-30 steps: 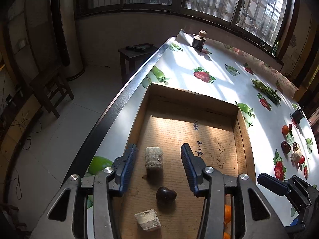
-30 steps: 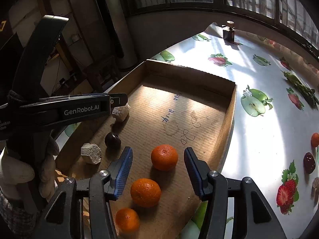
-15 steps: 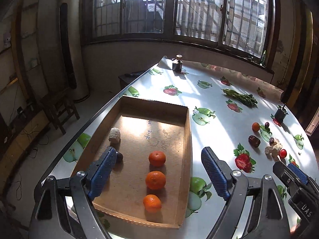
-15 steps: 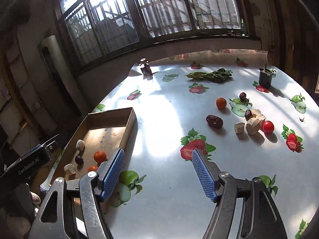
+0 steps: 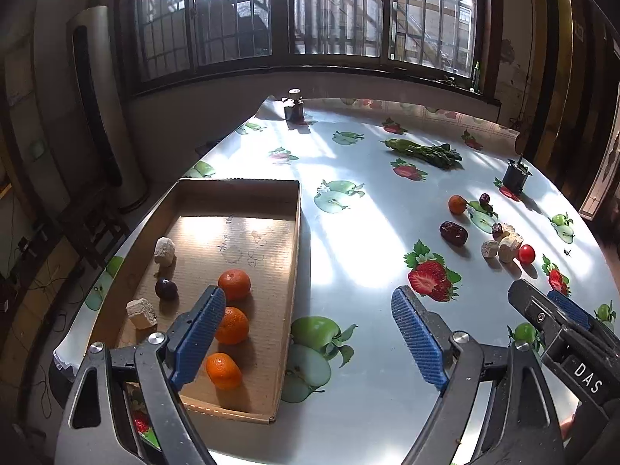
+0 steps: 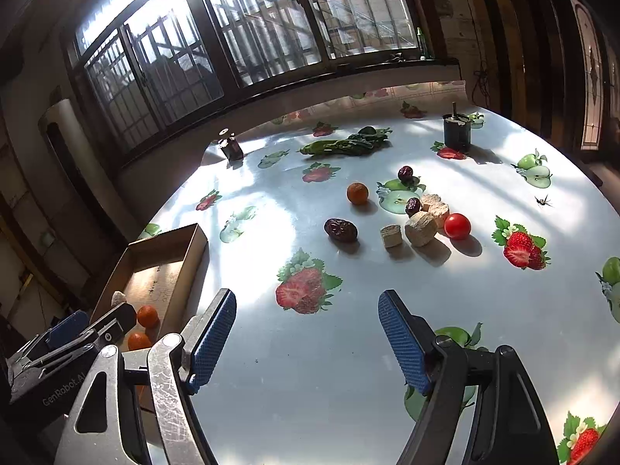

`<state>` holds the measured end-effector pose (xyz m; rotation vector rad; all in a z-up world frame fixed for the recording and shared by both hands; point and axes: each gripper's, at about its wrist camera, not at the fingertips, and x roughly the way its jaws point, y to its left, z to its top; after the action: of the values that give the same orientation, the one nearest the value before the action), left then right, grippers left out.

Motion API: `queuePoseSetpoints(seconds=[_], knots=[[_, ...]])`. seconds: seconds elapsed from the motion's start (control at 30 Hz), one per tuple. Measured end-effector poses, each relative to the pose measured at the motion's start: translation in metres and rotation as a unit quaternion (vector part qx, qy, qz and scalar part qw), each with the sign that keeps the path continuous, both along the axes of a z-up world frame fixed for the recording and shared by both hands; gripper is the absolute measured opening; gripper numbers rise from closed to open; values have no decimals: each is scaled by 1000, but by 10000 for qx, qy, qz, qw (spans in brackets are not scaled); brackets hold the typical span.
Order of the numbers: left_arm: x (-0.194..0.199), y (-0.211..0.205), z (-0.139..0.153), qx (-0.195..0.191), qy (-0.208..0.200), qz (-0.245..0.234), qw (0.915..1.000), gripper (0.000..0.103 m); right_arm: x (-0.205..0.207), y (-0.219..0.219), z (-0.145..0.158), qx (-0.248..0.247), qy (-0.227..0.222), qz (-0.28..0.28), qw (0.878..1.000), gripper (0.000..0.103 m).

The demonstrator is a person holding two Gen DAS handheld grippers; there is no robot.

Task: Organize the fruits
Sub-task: 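Withdraw both open tools from the box back over the table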

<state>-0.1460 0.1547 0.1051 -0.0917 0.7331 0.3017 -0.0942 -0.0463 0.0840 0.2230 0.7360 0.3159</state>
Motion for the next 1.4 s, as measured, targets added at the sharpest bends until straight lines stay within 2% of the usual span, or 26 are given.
queuePoseSetpoints(seconds=[0.2,0.4,1.2,1.3,1.4], knots=[[-1,-5,-4,376,63,275,9989,87,-5,1,-4,-184,-147,21,9997,80],[0,-12,-8,536,54,220,9983,87,-5,12,-8,-401,-152,213,9989,80],[10,-24,-18,508,295,4,9983,87,3,2,-15,-318,37,98,9994,80],[15,-25,-16,456,349,-127,9983,87,8,-10,-13,-303,41,58,9995,80],[24,-23,-7,314,332,-306,9985,87,17,-42,-3,-341,-37,-198,9992,80]])
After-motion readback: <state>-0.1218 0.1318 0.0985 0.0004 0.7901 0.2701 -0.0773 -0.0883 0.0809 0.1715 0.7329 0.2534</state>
